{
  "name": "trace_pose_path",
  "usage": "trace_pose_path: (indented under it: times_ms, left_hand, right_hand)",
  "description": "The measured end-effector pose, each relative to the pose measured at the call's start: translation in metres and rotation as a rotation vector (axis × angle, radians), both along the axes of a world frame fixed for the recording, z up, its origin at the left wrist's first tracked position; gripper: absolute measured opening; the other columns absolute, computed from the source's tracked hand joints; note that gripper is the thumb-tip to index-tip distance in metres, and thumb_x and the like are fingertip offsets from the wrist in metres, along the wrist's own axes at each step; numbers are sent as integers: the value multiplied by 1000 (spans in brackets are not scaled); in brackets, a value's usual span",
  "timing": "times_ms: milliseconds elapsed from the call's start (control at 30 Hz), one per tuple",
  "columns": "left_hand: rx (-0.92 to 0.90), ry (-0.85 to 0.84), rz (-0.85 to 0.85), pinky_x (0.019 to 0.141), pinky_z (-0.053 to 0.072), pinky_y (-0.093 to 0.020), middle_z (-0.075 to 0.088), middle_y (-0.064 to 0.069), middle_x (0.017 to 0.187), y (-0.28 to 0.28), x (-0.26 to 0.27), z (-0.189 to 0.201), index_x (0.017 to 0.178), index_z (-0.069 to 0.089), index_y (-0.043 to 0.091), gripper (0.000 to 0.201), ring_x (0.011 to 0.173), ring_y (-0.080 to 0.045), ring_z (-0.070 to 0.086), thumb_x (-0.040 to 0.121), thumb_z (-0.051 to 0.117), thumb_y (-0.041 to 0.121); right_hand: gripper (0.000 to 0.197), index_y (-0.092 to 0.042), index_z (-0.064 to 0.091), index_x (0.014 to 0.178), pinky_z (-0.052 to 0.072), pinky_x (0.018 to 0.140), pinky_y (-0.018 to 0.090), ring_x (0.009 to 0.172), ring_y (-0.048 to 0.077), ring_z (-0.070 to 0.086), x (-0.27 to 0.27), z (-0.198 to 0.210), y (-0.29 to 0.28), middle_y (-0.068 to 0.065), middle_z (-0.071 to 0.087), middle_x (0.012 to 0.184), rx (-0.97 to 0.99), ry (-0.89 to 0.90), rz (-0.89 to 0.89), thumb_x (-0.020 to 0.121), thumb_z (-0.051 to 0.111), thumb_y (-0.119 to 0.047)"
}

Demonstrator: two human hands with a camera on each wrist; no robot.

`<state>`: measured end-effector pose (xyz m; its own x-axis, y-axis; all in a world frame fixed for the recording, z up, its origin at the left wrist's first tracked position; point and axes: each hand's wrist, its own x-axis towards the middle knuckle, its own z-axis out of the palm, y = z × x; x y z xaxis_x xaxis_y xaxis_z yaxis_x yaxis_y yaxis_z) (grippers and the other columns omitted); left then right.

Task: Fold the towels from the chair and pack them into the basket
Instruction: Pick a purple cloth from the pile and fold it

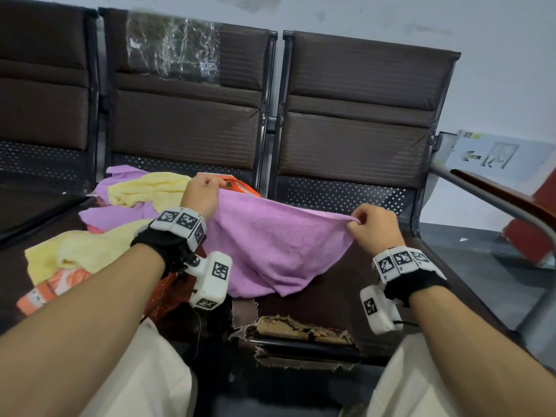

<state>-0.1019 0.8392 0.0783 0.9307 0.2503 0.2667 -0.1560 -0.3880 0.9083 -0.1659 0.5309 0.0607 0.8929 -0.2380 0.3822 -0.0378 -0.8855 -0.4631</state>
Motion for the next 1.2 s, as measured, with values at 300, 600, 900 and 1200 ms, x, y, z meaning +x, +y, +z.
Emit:
trace_pose_path:
  times_ms: [300, 600, 900, 1200]
  left_hand:
    - [-14, -10, 111, 86, 38, -23, 64, -13, 116, -2, 18, -2, 105, 64, -1, 30, 110, -28, 55, 95, 37, 7]
    - [94, 4, 94, 83, 43, -35, 65, -18, 110, 16, 15, -8, 98, 66, 3, 28, 103, -36, 57, 93, 39, 9]
    - [336, 6, -42, 74, 32, -26, 65, -6, 110, 19, -9, -10, 98, 63, 10, 28, 102, -29, 56, 96, 36, 16]
    - [764, 197, -374, 103, 35, -38, 54, -20, 127, 36, -20, -14, 121, 56, 2, 30, 119, -31, 49, 98, 41, 15]
  right_hand:
    - [29, -11, 61, 79, 49, 64, 25, 66, 13, 59, 15, 7, 2, 1, 65, 72, 970, -26, 308, 90, 45, 10]
    - [15, -28, 62, 80, 41, 73, 27, 75, 9, 58, -12, 6, -18, -13, 62, 73, -227, 457, 375, 84, 67, -42]
    - [18, -8, 68, 92, 39, 93, 25, 100, 17, 55, -26, 6, -26, -1, 53, 107, -302, 320, 418, 95, 54, -17]
    - [19, -24, 69, 65, 37, 52, 11, 64, 5, 60, -34, 6, -37, -9, 66, 63, -83, 315, 149, 66, 86, -32]
